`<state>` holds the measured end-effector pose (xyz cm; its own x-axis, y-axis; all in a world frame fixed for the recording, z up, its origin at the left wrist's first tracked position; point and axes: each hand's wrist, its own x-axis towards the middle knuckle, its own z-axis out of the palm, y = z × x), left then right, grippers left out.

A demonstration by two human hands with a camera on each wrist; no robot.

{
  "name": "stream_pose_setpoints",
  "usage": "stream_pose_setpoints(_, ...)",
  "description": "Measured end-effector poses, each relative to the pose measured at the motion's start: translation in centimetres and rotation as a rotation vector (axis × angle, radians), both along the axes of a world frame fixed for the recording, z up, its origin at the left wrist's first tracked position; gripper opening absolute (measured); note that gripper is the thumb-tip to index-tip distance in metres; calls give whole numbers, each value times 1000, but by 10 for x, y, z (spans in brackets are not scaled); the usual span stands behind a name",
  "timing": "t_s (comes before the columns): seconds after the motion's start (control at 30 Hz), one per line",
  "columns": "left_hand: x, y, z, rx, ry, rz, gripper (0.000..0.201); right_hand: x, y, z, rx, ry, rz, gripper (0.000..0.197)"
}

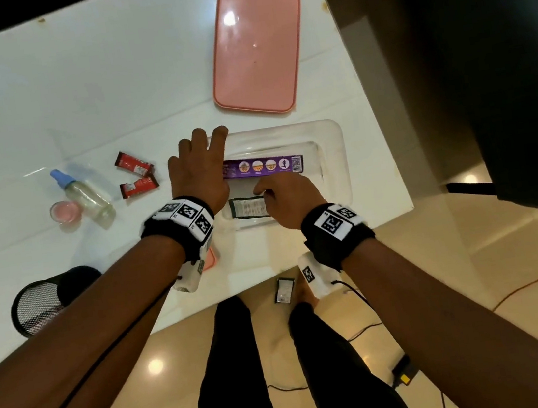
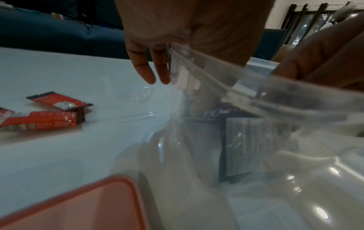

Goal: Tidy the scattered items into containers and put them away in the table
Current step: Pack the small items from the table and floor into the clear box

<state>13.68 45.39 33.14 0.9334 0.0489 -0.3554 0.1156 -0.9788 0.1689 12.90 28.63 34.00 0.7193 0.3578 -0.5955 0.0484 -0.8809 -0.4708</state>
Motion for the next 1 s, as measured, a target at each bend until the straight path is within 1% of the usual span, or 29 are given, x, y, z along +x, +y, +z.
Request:
stream_pose_setpoints(0.07,-2,0,-2,-56,-26,36,73,2,7,-5,41,27,-42,35)
stream_pose_setpoints(0.13,-3,0,-3,-98,-37,53,66,4,11,-6,35,8,-100,39)
stream_pose_setpoints(0.2,-5,1,-4,-122,-44,66,63,8,11,-6,-14,-57,-177,33)
stream_pose_setpoints(0.27,-5,1,-4,-159,-45,87,63,11,5,-2,-50,-127,-307,24)
stream_pose_setpoints(0.3,-6,1,-5,-198,-42,102,63,11,1,1,-52,-172,-378,24)
stream_pose_setpoints(0.37,-6,4,-4,-287,-28,126,64,10,-9,5,-54,-218,-503,37)
stream_pose_setpoints(0.43,-6,8,-3,-334,-4,130,68,11,-16,4,-74,-172,-594,54)
stream_pose_setpoints(0.5,-7,9,-1,-356,25,120,71,13,-15,-3,-27,-87,-621,58)
stream_pose_setpoints(0.6,-8,15,1,-408,56,111,75,13,-3,-13,137,-18,-594,60)
stream_pose_setpoints(0.67,-9,20,1,-467,70,114,76,11,3,-16,188,-28,-585,66)
stream_pose_setpoints(0.73,-12,27,2,-549,85,140,77,9,6,-16,194,-61,-585,68)
stream_pose_setpoints(0.8,-18,37,4,-621,96,190,77,6,5,-9,206,-125,-627,63)
stream_pose_setpoints(0.87,-26,49,9,-652,78,237,74,-1,10,5,232,-204,-653,48)
stream_pose_setpoints(0.93,-35,67,15,-647,55,277,67,-8,23,23,277,-250,-597,30)
stream_pose_setpoints(1.0,-42,88,16,-619,41,325,60,-15,44,36,346,-264,-518,19)
